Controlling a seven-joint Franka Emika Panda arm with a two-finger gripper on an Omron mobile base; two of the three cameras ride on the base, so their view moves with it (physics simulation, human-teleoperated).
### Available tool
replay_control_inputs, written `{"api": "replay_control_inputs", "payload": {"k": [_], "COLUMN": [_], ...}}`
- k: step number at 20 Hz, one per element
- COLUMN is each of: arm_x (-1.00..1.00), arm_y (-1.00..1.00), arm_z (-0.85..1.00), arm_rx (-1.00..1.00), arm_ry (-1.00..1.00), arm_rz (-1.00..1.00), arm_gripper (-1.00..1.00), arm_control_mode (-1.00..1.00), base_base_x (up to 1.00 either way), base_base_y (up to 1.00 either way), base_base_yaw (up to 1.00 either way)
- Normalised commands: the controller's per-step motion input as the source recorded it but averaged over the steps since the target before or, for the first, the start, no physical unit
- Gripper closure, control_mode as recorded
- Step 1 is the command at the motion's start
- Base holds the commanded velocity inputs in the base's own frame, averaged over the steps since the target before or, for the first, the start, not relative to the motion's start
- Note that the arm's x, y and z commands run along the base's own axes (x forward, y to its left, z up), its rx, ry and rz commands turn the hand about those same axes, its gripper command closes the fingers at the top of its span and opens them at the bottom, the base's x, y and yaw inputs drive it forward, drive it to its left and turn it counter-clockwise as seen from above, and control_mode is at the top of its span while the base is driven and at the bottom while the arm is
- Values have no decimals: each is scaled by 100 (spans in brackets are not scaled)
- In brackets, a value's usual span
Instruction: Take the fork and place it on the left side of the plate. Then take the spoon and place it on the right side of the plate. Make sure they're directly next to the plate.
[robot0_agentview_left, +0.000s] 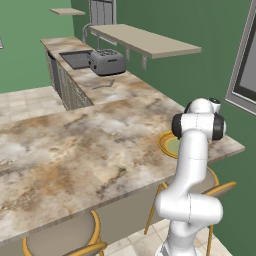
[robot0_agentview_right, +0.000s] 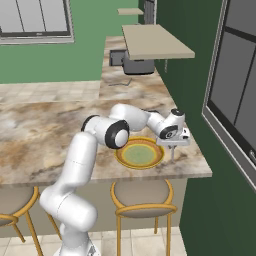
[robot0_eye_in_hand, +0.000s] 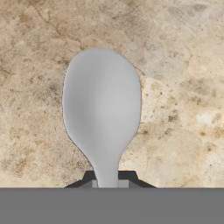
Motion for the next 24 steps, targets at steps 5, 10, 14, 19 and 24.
{"api": "replay_control_inputs", "payload": {"k": [5,10,14,19,24], "arm_x": [27,15,5,0,-8], "arm_y": [0,0,0,0,0], "arm_z": [-1,0,0,14,54], "arm_rx": [1,2,6,11,10], "arm_ry": [0,0,0,-2,-1], "arm_rz": [0,0,0,0,0], "arm_gripper": [-100,-100,-100,-100,-100], "arm_control_mode": [-100,-100,-100,-100,-100], "base_base_x": [0,0,0,0,0], "base_base_y": [0,0,0,0,0], "base_base_yaw": [0,0,0,0,0]}}
